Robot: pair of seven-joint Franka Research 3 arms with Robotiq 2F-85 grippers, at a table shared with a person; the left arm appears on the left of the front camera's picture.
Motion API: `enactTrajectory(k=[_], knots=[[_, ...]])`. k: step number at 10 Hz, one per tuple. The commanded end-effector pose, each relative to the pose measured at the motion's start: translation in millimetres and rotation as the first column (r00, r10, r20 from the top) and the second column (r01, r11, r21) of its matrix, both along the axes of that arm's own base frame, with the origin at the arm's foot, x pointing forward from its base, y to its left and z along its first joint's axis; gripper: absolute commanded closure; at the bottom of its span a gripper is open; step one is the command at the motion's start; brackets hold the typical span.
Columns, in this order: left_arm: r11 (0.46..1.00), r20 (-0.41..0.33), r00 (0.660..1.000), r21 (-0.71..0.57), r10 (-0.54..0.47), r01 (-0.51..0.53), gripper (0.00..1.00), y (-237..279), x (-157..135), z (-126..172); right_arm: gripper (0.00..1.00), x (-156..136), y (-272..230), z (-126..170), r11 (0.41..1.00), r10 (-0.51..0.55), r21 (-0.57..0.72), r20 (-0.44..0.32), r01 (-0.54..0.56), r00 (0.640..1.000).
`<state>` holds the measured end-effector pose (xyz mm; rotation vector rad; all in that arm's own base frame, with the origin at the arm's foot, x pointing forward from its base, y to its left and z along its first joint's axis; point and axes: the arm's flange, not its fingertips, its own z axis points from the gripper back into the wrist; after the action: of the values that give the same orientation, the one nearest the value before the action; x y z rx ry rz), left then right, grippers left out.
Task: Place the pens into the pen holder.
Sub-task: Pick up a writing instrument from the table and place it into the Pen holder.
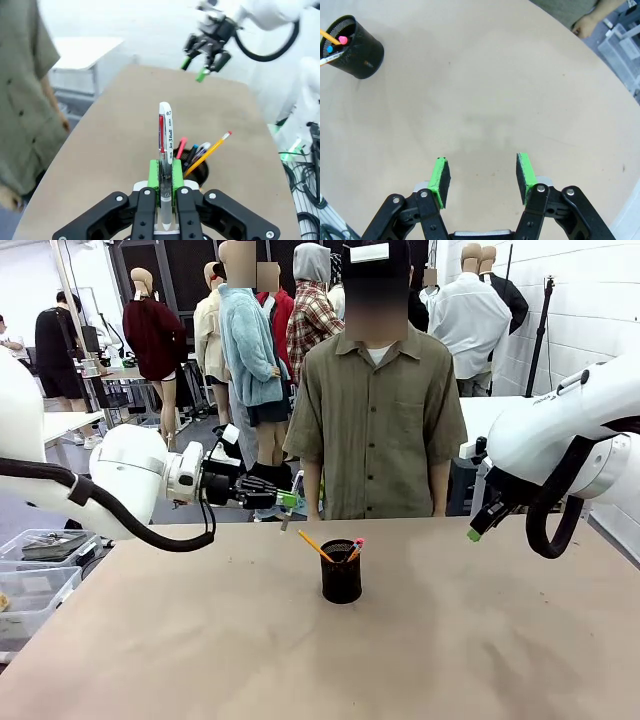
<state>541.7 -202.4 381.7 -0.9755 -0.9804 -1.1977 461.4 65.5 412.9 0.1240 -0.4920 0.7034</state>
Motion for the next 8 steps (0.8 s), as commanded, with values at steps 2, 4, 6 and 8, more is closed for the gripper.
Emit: enactTrajectory(k=[2,4,6,8], knots=[[0.982,0.102,0.987,-0.130,-0.123,0.136,1.00,-21.8,8.7,8.3,0.33,-0.1,-2.2,-5.5,1.000,0.012,0.011,0.019,-0.012,1.000],[0.979,0.143,0.980,-0.131,-0.137,0.156,1.00,-37.4,17.1,1.8,0.33,-0.1,-2.2,-5.5,1.000,0.012,0.011,0.019,-0.012,1.000],[0.974,0.155,0.977,-0.148,-0.150,0.173,1.00,-51.6,26.9,-4.6,0.33,-0.1,-2.2,-5.5,1.000,0.012,0.011,0.019,-0.012,1.000],[0.962,0.141,0.969,-0.160,-0.201,0.223,1.00,-65.7,31.3,-11.6,0.33,-0.1,-2.2,-5.5,1.000,0.012,0.011,0.019,-0.012,1.000]])
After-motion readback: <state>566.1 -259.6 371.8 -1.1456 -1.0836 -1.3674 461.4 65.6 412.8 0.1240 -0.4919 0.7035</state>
